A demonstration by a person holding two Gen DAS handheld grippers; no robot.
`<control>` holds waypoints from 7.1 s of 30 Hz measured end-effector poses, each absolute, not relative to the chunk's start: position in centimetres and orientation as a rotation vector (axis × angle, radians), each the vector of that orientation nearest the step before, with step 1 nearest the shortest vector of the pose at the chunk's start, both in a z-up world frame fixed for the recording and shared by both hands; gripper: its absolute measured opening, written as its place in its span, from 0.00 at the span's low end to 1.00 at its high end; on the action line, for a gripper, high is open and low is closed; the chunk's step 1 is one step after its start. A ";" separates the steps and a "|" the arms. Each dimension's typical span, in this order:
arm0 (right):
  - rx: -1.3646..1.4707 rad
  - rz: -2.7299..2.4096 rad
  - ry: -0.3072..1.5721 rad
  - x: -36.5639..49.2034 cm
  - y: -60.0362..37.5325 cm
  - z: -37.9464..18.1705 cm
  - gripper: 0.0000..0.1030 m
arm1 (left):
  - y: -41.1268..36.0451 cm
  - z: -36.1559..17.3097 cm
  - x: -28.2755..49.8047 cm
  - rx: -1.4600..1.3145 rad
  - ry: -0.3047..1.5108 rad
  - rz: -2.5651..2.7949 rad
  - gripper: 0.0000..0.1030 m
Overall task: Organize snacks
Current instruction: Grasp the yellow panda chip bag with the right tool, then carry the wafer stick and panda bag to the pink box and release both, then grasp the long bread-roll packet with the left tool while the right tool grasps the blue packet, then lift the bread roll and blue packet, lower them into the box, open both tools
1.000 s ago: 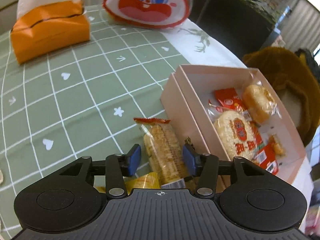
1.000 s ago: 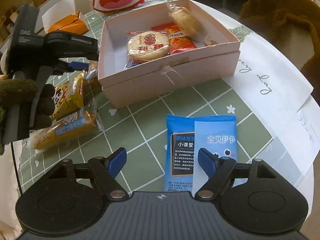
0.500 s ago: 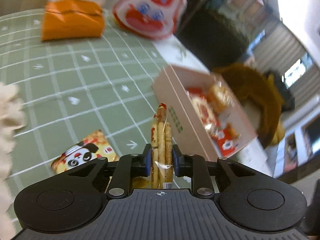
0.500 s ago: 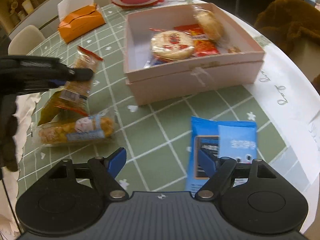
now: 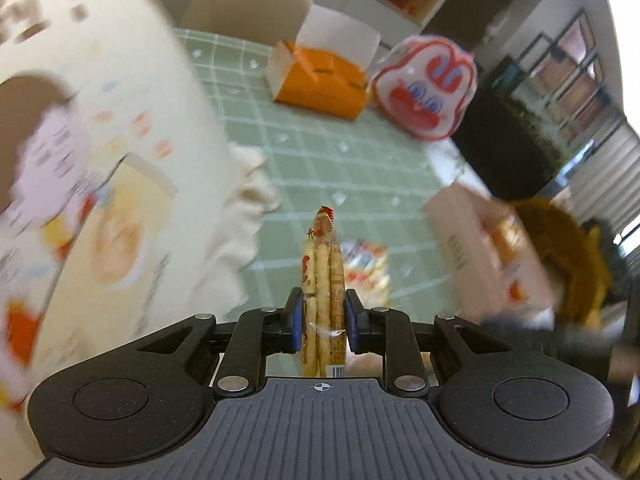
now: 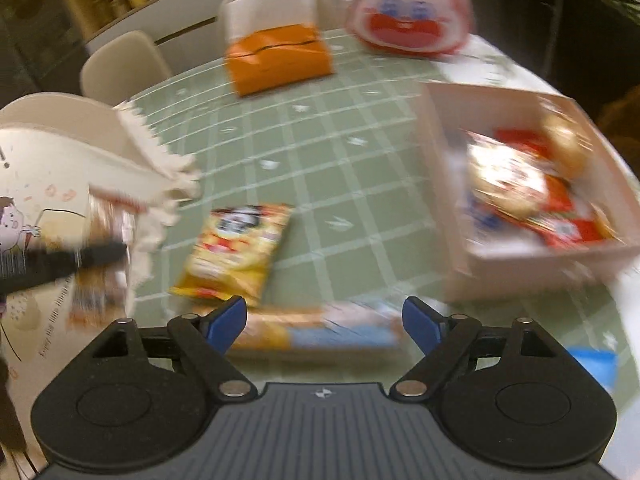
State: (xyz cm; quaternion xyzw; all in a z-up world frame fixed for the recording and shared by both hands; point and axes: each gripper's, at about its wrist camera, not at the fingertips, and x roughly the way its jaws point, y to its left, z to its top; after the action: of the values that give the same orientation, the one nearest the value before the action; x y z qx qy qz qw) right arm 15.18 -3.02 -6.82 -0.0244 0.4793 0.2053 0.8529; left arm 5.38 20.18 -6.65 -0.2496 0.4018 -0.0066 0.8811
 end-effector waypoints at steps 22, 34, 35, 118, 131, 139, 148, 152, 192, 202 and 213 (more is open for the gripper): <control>-0.093 0.299 1.111 20.2 5.5 -9.6 0.62 | 18.9 -10.0 1.8 -0.628 0.879 -0.186 0.24; 0.002 0.255 1.053 14.0 -3.8 -5.6 0.61 | 14.8 -10.7 3.1 -0.612 0.927 -0.302 0.24; 0.008 0.247 1.056 13.4 -4.6 -5.7 0.62 | 14.5 -10.9 3.2 -0.615 0.934 -0.311 0.24; 0.069 0.338 0.769 25.7 -25.9 2.7 0.61 | 6.6 -3.7 20.5 -0.502 0.863 -0.132 0.26; 0.094 0.353 0.867 28.7 -20.0 -0.4 0.77 | 14.2 -8.5 13.6 -0.543 0.988 0.009 0.26; 0.128 0.245 0.914 21.9 -22.0 -3.0 0.78 | 12.7 -11.6 11.5 -0.576 1.076 -0.145 0.26; 0.200 0.111 1.025 14.7 -23.9 -7.3 0.78 | 9.1 -9.5 9.0 -0.431 1.022 -0.284 0.27; 0.229 0.075 1.050 12.6 -24.1 -8.7 0.78 | 7.4 -8.7 8.7 -0.318 1.018 -0.311 0.27; 0.048 0.031 1.112 11.5 -20.1 -12.7 0.93 | -0.5 -10.7 8.2 -0.113 1.055 -0.351 0.47; -0.020 0.048 1.086 11.1 -19.9 -12.5 0.83 | -0.9 -11.5 8.4 -0.153 1.073 -0.379 0.45; 0.005 0.077 1.031 9.2 -22.2 -10.6 0.82 | -3.3 -11.4 7.7 -0.063 1.087 -0.300 0.44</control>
State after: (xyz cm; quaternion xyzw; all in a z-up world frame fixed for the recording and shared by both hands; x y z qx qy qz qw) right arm 9.17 -22.25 -10.65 0.0025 0.4929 0.0367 0.8693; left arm 7.67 -3.34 -11.38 -0.0300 0.5150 -0.1421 0.8448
